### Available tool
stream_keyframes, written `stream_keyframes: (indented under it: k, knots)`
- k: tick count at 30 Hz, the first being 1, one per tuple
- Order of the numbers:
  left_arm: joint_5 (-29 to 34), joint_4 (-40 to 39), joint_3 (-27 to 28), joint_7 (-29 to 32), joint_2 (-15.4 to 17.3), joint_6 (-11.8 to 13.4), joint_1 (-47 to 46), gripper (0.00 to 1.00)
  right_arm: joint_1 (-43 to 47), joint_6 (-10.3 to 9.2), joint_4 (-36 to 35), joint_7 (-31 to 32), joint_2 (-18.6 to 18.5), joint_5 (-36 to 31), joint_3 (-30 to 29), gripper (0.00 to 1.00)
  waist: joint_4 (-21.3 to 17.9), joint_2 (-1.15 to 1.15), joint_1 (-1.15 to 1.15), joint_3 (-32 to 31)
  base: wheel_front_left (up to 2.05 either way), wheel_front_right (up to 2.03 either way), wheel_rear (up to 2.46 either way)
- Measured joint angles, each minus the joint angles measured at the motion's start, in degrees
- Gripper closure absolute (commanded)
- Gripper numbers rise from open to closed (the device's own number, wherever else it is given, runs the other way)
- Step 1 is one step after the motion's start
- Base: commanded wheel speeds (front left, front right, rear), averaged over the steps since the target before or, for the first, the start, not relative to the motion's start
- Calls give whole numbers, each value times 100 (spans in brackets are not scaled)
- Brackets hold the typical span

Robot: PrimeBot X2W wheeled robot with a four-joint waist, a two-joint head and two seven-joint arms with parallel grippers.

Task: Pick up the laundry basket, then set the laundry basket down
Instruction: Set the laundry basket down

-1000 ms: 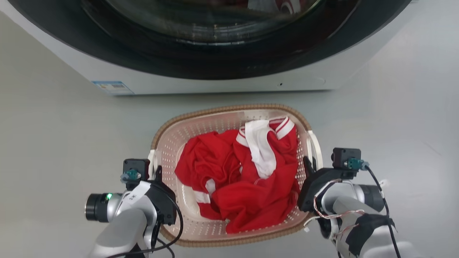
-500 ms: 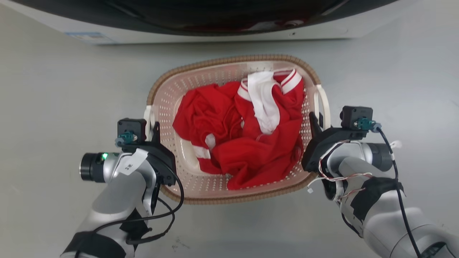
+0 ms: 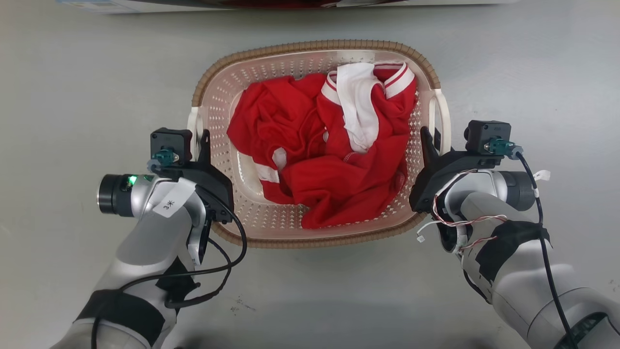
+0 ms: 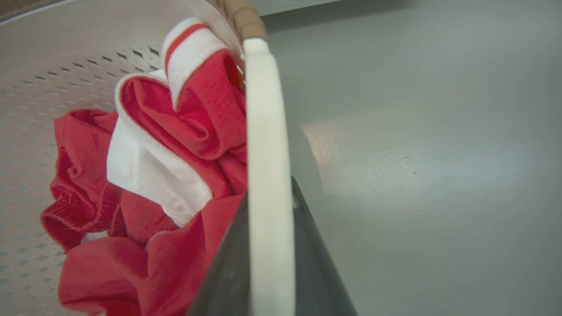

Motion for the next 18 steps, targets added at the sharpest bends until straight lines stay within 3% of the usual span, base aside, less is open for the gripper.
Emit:
stream_keyframes:
  k: [14, 15, 17, 18]
  knots:
    - [55, 57, 18, -75, 20, 4, -132, 100, -93, 54, 9, 1, 18, -101, -88, 100, -15, -1, -1, 102, 0, 0, 0]
    - [85, 68, 21, -76, 20, 7, -153, 100, -96, 57, 7, 1, 19, -126, -98, 97, -12, -1, 0, 110, 0, 0, 0]
    - [93, 82, 25, -76, 21, 8, -181, 100, -97, 57, 3, 0, 19, -142, -119, 78, -8, -1, 0, 117, 0, 0, 0]
    - [93, 89, 30, -76, 21, 9, -194, 91, -98, 57, -1, 0, 22, -142, -134, 68, -5, -1, -1, 120, 0, 0, 0]
